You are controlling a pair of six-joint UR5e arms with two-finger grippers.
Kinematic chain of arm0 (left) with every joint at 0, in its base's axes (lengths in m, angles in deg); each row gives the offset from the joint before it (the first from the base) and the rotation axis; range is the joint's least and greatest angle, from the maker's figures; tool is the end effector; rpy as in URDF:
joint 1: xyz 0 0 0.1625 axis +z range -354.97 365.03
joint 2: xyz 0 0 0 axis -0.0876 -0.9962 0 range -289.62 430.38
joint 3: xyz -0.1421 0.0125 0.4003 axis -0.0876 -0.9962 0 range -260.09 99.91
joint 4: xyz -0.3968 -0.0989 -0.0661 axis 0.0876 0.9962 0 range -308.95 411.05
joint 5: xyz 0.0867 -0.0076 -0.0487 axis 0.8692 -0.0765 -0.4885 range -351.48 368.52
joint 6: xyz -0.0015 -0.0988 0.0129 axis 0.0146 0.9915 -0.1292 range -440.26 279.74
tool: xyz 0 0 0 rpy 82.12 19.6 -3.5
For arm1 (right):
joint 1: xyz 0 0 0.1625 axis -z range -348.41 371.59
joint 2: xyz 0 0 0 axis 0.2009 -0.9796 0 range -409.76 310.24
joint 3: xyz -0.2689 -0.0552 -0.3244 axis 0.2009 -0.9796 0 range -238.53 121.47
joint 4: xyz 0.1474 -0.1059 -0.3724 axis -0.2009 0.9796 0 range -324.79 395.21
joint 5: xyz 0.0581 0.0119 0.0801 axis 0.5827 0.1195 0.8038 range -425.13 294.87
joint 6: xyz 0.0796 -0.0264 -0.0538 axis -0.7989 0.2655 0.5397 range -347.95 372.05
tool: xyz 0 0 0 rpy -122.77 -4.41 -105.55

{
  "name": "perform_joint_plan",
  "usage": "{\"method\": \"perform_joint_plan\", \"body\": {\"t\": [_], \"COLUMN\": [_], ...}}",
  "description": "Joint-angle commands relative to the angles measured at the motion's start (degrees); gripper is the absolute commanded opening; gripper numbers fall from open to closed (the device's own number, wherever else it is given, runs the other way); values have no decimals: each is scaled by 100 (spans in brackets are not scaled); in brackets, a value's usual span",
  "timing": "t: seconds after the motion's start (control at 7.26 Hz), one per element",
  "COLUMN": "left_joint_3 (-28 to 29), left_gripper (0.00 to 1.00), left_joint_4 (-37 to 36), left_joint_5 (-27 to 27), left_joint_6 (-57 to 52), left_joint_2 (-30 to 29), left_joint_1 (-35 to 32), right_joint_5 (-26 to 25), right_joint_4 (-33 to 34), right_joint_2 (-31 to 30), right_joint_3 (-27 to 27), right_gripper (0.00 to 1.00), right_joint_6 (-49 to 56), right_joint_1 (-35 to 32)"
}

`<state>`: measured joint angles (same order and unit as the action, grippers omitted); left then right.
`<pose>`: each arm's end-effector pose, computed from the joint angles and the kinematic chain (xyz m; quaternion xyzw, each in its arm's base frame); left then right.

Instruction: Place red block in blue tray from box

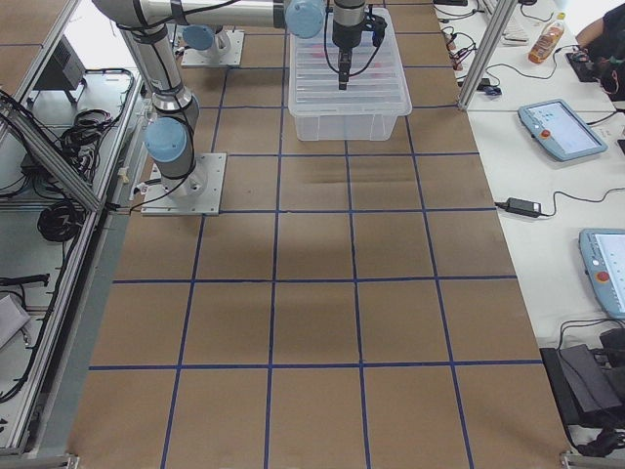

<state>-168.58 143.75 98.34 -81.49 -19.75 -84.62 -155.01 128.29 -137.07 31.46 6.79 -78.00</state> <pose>-0.1305 -0.4913 0.4949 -0.0077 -0.9999 -0.0115 0.0017 0.1300 -0.5130 0.4697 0.0494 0.9988 -0.0035 0.0012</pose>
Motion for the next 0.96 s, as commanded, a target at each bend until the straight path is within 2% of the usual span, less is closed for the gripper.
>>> {"method": "perform_joint_plan", "body": {"t": [0.0,0.14,0.28,0.55,0.83], "left_joint_3": [-11,-11,-11,-11,-89], "left_gripper": [100,100,100,100,100], "left_joint_4": [2,2,-6,-6,2], "left_joint_5": [0,0,0,0,0], "left_joint_6": [0,0,0,0,0], "left_joint_2": [22,31,22,31,66], "left_joint_1": [0,0,0,0,0], "right_joint_5": [5,-21,-30,-152,-738], "right_joint_4": [1098,1985,2160,2144,2153], "right_joint_2": [238,458,478,487,530], "right_joint_3": [691,1087,1265,1275,1293], "right_gripper": [100,100,100,100,100], "right_joint_6": [16,69,121,235,245], "right_joint_1": [3,3,-5,3,-5]}}
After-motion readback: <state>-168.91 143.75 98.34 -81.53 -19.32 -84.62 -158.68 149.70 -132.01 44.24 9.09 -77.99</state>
